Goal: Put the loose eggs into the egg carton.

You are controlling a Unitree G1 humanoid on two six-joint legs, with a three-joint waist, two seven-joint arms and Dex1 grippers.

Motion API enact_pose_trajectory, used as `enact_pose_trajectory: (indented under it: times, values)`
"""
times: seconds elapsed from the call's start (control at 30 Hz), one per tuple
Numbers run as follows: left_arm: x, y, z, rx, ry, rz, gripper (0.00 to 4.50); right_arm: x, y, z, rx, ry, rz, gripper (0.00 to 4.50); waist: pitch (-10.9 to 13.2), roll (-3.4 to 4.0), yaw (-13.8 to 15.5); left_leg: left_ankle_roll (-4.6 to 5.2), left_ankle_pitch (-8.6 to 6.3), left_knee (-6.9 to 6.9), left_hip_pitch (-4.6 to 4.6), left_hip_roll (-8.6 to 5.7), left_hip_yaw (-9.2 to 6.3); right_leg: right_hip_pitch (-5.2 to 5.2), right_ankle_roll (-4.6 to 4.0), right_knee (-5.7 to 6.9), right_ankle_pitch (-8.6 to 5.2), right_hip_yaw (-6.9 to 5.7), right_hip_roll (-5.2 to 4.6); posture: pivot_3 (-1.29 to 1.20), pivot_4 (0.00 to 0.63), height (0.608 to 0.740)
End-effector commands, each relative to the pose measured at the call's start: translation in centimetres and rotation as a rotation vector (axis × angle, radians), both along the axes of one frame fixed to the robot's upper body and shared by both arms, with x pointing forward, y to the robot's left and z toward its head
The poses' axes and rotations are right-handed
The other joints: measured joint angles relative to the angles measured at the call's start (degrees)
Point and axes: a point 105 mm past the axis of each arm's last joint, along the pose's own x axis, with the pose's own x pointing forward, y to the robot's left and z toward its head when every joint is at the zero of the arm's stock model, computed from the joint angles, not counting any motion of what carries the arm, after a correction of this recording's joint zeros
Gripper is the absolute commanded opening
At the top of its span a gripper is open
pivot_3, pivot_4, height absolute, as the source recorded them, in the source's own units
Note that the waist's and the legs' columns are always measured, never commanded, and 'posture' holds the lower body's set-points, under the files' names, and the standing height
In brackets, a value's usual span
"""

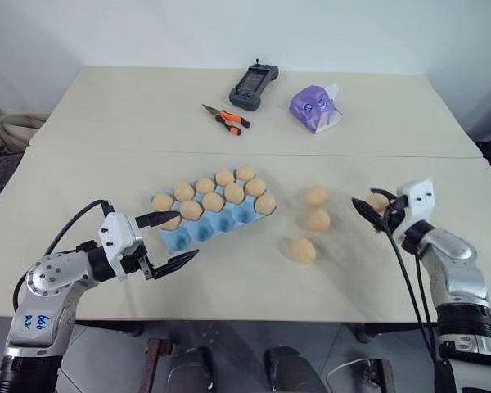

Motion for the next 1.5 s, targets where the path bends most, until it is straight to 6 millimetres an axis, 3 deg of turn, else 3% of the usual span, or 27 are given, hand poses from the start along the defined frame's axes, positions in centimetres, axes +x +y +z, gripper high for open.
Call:
enact_pose_trajectory:
  times: [0.03,0.1,0.3,0.5,0.7,0.87,1.0,1.07,1.37,1.5]
  values:
    - [0.0,2.1,-0.3,-0.042,0.002,0.112,4.5,-0.6,7.4,4.3,0.021,-0.091,0.215,2.4,0.0,0.0,-0.44,-0.04,0.02,0.0,-0.02,0.03,0.04,-0.08,-0.01,0.09,-0.01,0.04,0.0,0.0,0.15,0.74]
    - [-0.2,3.3,-0.9,-0.054,0.01,0.181,4.5,-1.0,11.4,3.9,0.007,-0.063,0.312,2.4,-0.01,-0.02,-0.53,-0.12,0.07,-0.04,-0.02,0.12,-0.05,-0.14,-0.09,0.17,-0.04,-0.01,0.01,0.0,0.15,0.74]
    - [-0.9,4.8,-1.1,-0.069,-0.01,0.3,4.5,-3.0,17.2,1.6,-0.024,-0.015,0.494,2.4,-0.07,-0.14,0.88,-0.14,0.06,-0.01,-0.51,0.02,-0.12,-0.65,-0.23,0.27,-0.12,-0.17,-0.07,0.0,0.15,0.74]
    - [-1.3,5.0,-0.2,-0.089,-0.039,0.336,4.5,-3.3,19.1,-0.1,-0.041,0.008,0.535,2.4,-0.1,-0.21,0.78,-0.08,0.06,0.01,-0.47,-0.03,-0.05,-0.65,-0.19,0.38,-0.1,-0.17,-0.06,0.0,0.15,0.74]
    - [-1.5,5.1,-0.1,-0.1,-0.045,0.359,4.5,-3.5,19.8,-0.3,-0.018,0.017,0.555,4.43,-0.1,-0.22,0.62,-0.14,0.09,-0.08,-0.36,-0.02,-0.03,-0.66,-0.23,0.46,-0.08,-0.13,-0.05,0.0,0.15,0.74]
    - [-1.3,3.9,-0.3,-0.11,-0.039,0.325,4.5,-3.1,19.8,0.8,0.004,-0.015,0.547,4.47,-0.1,-0.22,0.7,-0.17,0.07,-0.11,-0.37,0.01,-0.02,-0.68,-0.26,0.41,-0.1,-0.14,-0.05,0.0,0.15,0.74]
    - [-0.8,1.6,-0.4,-0.102,-0.029,0.226,4.5,-4.0,16.5,2.6,0.036,-0.086,0.539,4.47,-0.11,-0.23,1.07,-0.16,0.06,-0.1,-0.38,-0.01,-0.01,-0.67,-0.25,0.4,-0.1,-0.14,-0.03,0.0,0.15,0.74]
    - [-0.5,0.3,-0.6,-0.085,-0.02,0.151,4.5,-4.3,13.4,2.6,0.04,-0.11,0.48,4.47,-0.12,-0.24,1.5,-0.12,0.05,-0.09,-0.41,-0.07,-0.07,-0.63,-0.25,0.35,-0.1,-0.2,-0.04,0.0,0.15,0.74]
    - [1.1,-2.1,-1.1,-0.061,0.015,-0.032,4.5,-7.5,0.2,-0.5,-0.017,-0.06,0.117,4.47,-0.13,-0.26,2.13,-0.1,-0.05,-0.11,-0.34,-0.14,0.11,-0.53,-0.21,0.12,-0.08,-0.02,0.03,0.0,0.15,0.74]
    - [1.5,-2.2,-1.4,-0.059,0.032,-0.054,4.5,-9.1,-3.6,-2.7,-0.061,-0.01,0.0,4.47,-0.13,-0.26,1.97,-0.14,-0.04,-0.13,-0.28,-0.1,0.12,-0.52,-0.23,0.12,-0.09,0.06,0.06,0.0,0.15,0.74]
